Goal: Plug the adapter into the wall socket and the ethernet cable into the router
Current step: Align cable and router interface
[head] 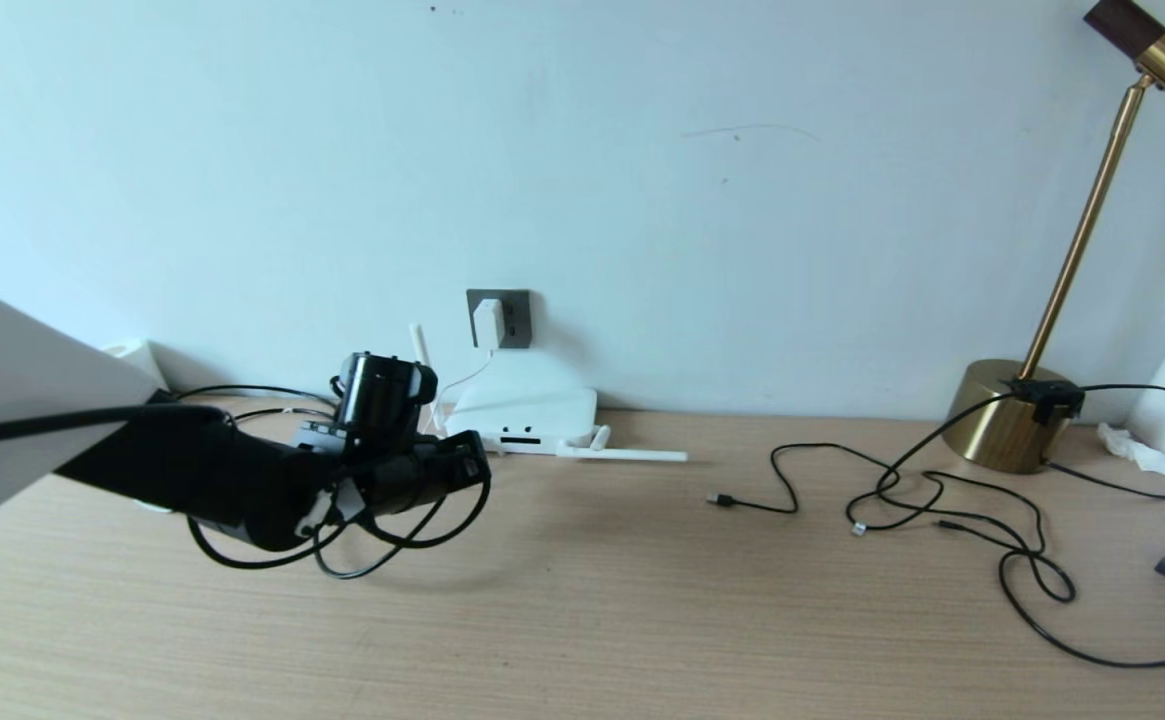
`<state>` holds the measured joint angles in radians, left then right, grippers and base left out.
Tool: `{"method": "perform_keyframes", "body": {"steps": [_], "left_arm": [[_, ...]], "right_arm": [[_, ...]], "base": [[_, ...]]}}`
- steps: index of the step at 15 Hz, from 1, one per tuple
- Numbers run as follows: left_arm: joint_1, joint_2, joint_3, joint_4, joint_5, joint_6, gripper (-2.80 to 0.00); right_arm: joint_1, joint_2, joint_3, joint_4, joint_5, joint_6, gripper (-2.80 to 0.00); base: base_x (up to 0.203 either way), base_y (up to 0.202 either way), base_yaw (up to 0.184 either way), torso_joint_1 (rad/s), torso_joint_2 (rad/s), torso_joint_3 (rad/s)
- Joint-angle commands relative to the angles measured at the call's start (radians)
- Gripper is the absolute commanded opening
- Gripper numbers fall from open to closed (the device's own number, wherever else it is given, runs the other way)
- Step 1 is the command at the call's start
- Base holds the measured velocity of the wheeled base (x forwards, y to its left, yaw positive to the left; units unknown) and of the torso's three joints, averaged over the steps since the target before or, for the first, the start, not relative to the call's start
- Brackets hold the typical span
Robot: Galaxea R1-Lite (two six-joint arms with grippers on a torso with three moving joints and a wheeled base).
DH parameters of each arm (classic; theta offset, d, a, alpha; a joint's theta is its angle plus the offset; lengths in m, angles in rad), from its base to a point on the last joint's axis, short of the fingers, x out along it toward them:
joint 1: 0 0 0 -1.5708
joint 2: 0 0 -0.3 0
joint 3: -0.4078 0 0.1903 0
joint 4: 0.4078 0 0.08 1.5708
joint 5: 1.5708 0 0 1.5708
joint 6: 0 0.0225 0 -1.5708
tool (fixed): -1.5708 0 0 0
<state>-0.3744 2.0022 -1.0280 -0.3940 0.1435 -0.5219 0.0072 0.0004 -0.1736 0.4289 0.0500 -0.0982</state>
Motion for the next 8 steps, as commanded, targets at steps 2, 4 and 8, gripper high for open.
{"method": "perform_keyframes", "body": {"steps": [2,4,8], "left_arm": [[-0.06,0.026,-0.007,-0.005,0.029,-0.076,-2.8],[-0.066,0.039,-0.007,-0.007,0.05,-0.078,-2.8],[-0.072,0.07,-0.019,-0.041,0.087,-0.081,-2.8]], "right_arm": [[0.0,0.0,0.0,0.002,0.001,-0.001,-2.8],[0.0,0.0,-0.001,0.002,0.001,-0.001,-2.8],[0.0,0.0,0.0,0.002,0.001,-0.001,-2.8]], "base": [[0.0,0.0,0.0,0.0,0.0,0.0],[0.0,0.0,0.0,0.0,0.0,0.0],[0.0,0.0,0.0,0.0,0.0,0.0]]}}
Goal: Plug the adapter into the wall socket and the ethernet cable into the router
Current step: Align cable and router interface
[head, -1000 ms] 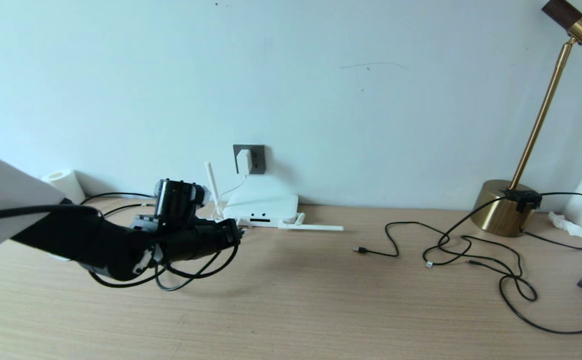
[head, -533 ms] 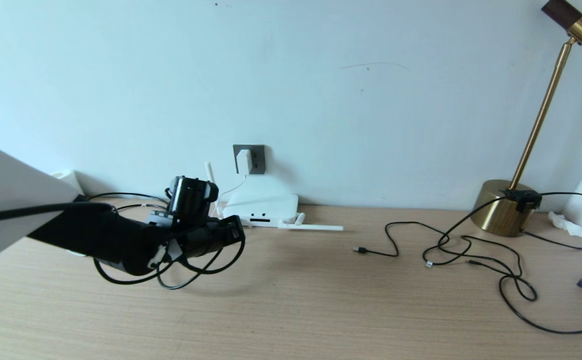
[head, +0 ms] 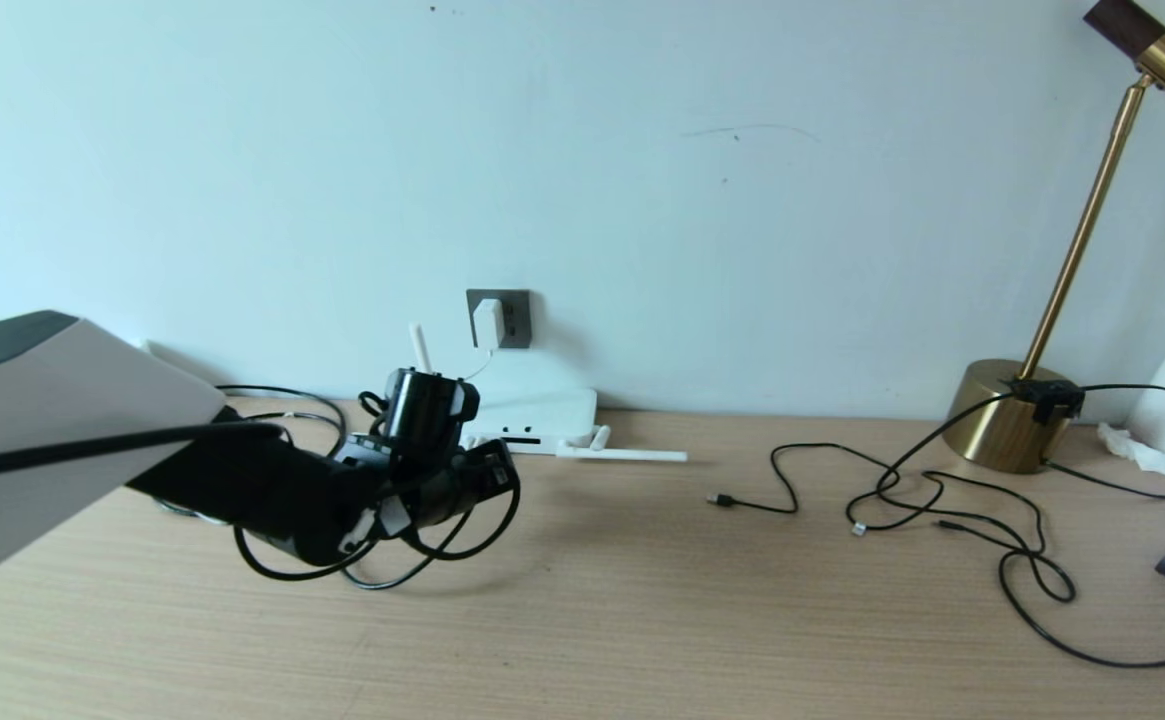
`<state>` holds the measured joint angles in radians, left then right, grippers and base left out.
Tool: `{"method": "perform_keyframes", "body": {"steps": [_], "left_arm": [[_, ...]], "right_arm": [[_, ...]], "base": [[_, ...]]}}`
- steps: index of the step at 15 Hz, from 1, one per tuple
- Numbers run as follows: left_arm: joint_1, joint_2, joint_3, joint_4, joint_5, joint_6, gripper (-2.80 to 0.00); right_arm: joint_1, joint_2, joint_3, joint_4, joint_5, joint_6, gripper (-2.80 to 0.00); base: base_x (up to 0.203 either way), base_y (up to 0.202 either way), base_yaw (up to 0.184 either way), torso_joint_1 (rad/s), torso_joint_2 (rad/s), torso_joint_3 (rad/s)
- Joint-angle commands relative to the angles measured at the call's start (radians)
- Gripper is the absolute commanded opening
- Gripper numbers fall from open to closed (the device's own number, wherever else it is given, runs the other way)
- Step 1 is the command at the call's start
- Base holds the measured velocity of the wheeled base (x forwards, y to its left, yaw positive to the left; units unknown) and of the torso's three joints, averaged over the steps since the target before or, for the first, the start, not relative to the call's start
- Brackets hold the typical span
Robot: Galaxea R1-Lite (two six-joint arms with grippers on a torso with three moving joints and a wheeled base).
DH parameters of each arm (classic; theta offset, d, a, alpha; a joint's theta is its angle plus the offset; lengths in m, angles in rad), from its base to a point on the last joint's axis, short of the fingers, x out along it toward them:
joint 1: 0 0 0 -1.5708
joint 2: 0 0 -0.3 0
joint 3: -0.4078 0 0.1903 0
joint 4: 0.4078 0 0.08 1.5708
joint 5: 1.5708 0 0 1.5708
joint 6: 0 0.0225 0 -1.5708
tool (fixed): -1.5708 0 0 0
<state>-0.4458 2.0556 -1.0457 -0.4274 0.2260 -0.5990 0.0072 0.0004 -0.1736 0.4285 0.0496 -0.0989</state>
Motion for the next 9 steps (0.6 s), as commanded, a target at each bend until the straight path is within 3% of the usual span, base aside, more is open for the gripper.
{"method": "perform_keyframes", "body": {"steps": [1,9], "left_arm": [[-0.001,0.025,0.0,-0.016,0.006,-0.004,-2.8],[0.006,0.051,-0.004,-0.067,0.018,0.002,-2.8]], "right_arm": [[0.0,0.0,0.0,0.003,0.001,-0.001,-2.8],[0.0,0.0,0.0,0.003,0.001,-0.001,-2.8]], "base": [[0.0,0.0,0.0,0.0,0.0,0.0],[0.0,0.0,0.0,0.0,0.0,0.0]]}}
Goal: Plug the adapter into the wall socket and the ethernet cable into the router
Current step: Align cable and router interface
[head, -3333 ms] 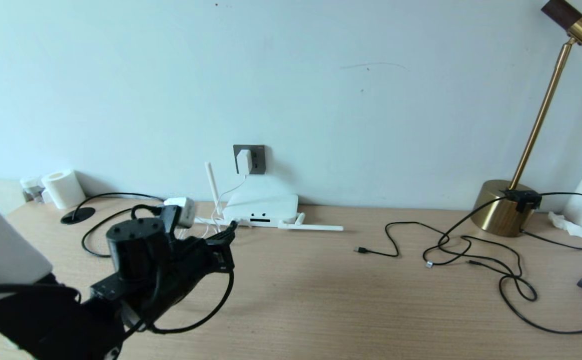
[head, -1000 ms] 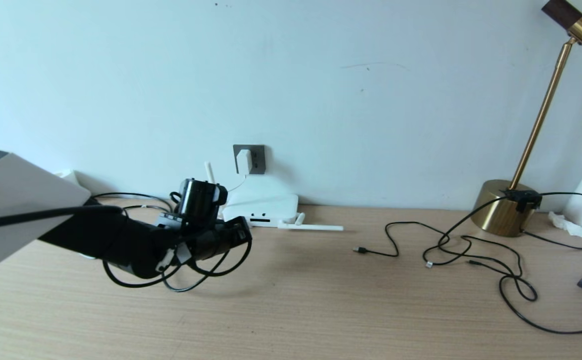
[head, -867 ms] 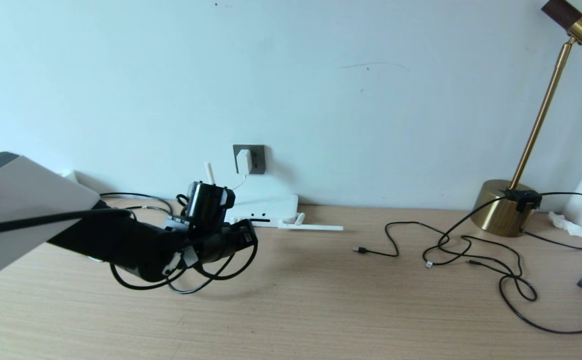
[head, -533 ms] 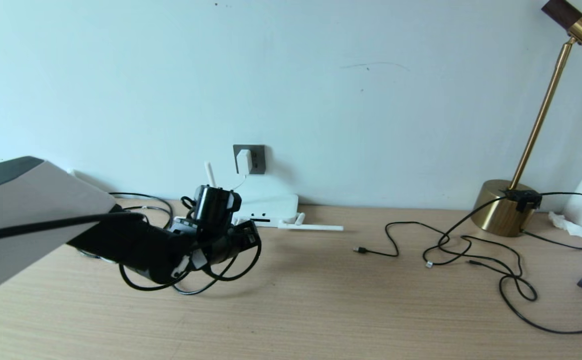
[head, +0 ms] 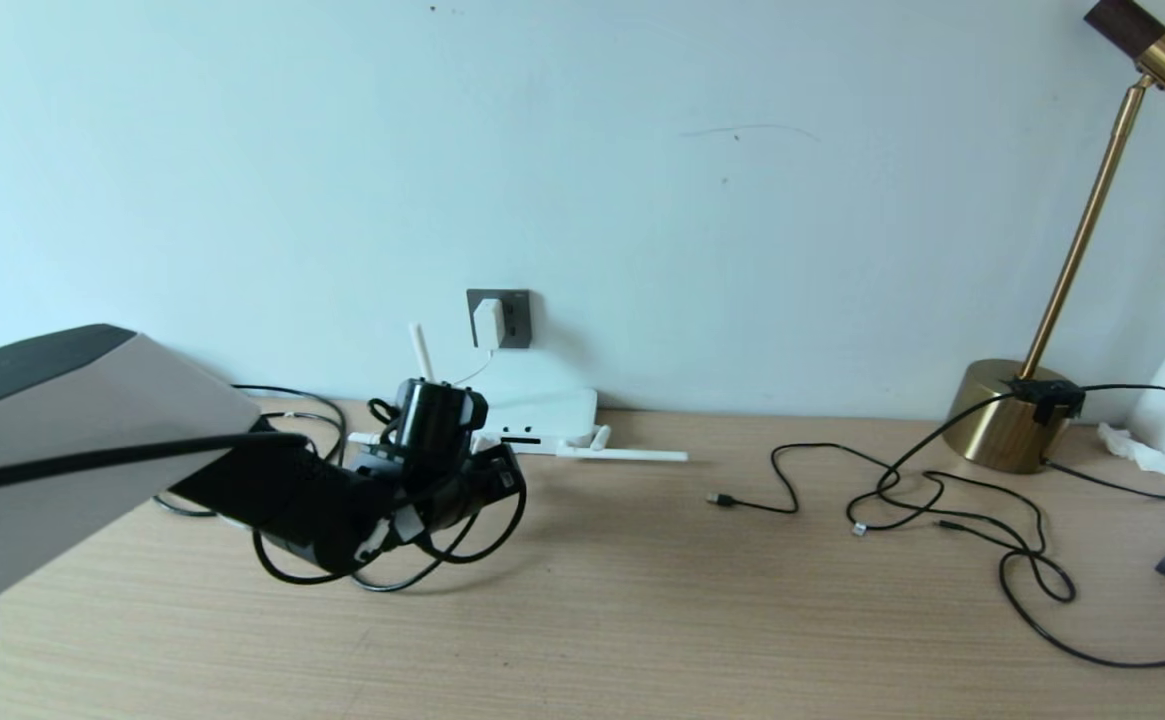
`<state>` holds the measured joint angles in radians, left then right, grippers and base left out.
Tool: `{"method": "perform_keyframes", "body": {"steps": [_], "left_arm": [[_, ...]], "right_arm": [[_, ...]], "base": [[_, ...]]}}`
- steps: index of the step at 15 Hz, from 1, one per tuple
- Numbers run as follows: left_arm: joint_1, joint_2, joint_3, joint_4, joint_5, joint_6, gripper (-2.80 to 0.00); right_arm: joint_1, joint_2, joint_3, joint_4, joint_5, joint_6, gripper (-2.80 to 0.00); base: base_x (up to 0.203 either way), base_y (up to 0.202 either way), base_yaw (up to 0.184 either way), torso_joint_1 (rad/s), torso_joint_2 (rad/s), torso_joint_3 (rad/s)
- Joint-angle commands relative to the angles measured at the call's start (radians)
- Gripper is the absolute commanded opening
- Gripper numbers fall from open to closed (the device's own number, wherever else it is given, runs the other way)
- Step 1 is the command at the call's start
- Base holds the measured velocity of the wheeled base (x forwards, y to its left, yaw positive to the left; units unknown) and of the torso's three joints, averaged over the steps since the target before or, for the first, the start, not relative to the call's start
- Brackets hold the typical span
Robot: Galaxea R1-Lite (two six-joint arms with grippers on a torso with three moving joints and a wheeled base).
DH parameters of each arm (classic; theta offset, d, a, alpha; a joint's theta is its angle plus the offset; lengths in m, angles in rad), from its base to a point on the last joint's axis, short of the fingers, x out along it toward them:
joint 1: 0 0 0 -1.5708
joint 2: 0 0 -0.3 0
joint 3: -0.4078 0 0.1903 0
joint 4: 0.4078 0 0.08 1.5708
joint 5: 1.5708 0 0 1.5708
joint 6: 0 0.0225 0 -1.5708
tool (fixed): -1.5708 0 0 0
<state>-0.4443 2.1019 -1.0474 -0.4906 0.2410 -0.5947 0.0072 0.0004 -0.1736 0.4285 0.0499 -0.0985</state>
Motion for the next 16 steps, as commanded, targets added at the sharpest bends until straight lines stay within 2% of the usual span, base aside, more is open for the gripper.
{"method": "perform_keyframes", "body": {"steps": [1,3,5,11,16], "left_arm": [[0.007,0.004,-0.012,-0.002,0.004,-0.002,-2.8],[0.008,0.013,-0.022,-0.002,0.004,0.023,-2.8],[0.013,0.025,-0.031,-0.002,0.004,0.084,-2.8],[0.035,0.074,-0.106,0.009,0.004,0.099,-2.8],[0.041,0.102,-0.117,-0.003,-0.004,0.101,-2.8]], "right_arm": [[0.0,0.0,0.0,0.003,0.001,-0.001,-2.8],[0.0,0.0,0.0,0.003,0.001,-0.001,-2.8],[0.0,0.0,-0.001,0.003,0.001,-0.001,-2.8],[0.0,0.0,0.0,0.003,0.001,-0.001,-2.8],[0.0,0.0,0.0,0.003,0.001,-0.001,-2.8]], "base": [[0.0,0.0,0.0,0.0,0.0,0.0],[0.0,0.0,0.0,0.0,0.0,0.0],[0.0,0.0,0.0,0.0,0.0,0.0],[0.0,0.0,0.0,0.0,0.0,0.0],[0.0,0.0,0.0,0.0,0.0,0.0]]}}
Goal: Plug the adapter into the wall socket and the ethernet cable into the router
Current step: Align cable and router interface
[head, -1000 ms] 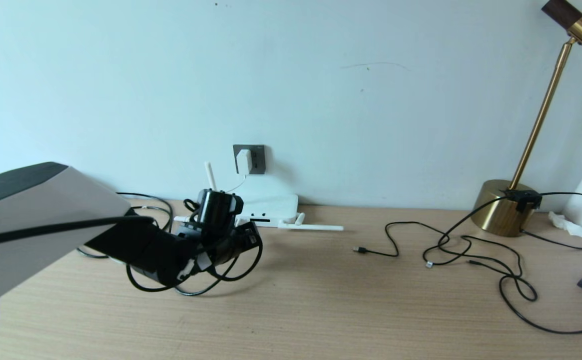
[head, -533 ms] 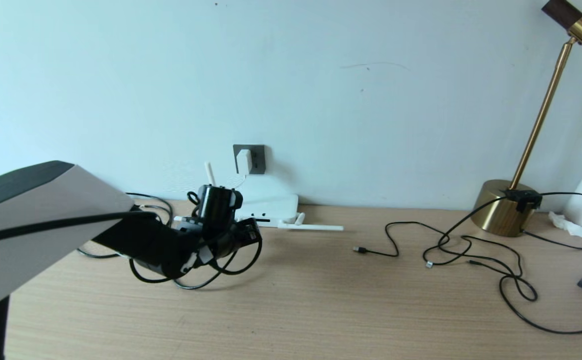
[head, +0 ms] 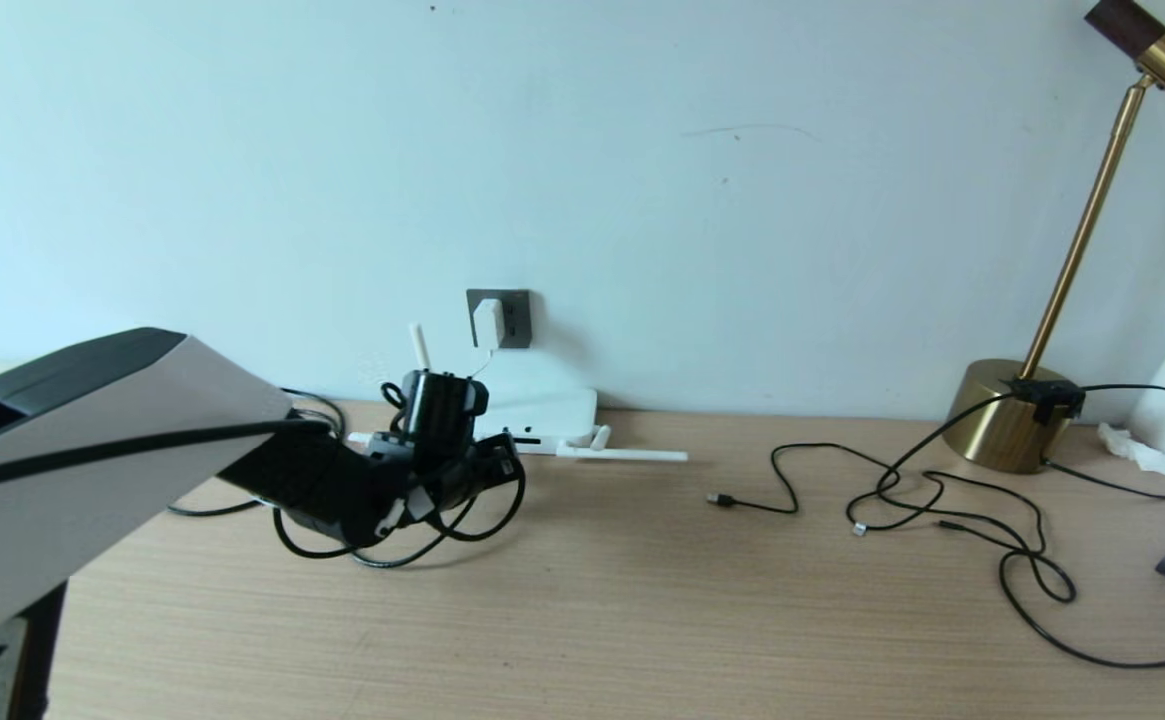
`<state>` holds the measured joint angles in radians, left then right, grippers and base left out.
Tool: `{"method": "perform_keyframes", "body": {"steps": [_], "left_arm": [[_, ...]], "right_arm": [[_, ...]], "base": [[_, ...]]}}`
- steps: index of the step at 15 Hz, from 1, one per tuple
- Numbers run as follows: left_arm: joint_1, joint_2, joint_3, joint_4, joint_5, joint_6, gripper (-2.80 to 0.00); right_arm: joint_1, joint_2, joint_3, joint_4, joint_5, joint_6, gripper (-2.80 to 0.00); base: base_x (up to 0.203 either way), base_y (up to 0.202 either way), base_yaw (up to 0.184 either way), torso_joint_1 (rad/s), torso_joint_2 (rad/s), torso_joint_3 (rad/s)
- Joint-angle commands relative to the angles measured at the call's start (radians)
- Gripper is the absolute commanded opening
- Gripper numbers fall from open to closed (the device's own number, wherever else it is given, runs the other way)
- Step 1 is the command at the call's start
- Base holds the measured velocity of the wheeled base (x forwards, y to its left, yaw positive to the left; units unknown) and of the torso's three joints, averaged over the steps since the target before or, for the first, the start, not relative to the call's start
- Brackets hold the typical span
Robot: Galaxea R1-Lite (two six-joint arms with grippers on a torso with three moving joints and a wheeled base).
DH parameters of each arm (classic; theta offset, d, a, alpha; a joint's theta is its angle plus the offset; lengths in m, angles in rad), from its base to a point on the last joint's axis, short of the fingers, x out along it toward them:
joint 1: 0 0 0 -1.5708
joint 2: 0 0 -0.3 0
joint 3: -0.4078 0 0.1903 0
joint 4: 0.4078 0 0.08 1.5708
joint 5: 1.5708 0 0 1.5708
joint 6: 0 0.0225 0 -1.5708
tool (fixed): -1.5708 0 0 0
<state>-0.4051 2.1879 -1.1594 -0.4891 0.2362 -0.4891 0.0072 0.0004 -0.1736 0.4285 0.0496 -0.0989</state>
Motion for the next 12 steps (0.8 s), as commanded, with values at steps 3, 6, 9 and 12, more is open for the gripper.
{"method": "perform_keyframes", "body": {"steps": [3,6,9,12], "left_arm": [[0.002,0.035,-0.004,-0.06,-0.001,-0.008,-2.8],[0.002,0.044,-0.003,-0.086,-0.003,-0.009,-2.8],[0.0,0.046,-0.003,-0.1,-0.003,-0.009,-2.8],[0.0,0.053,-0.005,-0.101,-0.003,-0.009,-2.8]], "right_arm": [[0.0,0.0,0.0,0.003,0.001,-0.001,-2.8],[0.0,0.0,0.0,0.003,0.001,-0.001,-2.8],[0.0,0.0,0.0,0.003,0.001,-0.001,-2.8],[0.0,0.0,0.0,0.003,0.001,-0.001,-2.8]], "base": [[0.0,0.0,0.0,0.0,0.0,0.0],[0.0,0.0,0.0,0.0,0.0,0.0],[0.0,0.0,0.0,0.0,0.0,0.0],[0.0,0.0,0.0,0.0,0.0,0.0]]}}
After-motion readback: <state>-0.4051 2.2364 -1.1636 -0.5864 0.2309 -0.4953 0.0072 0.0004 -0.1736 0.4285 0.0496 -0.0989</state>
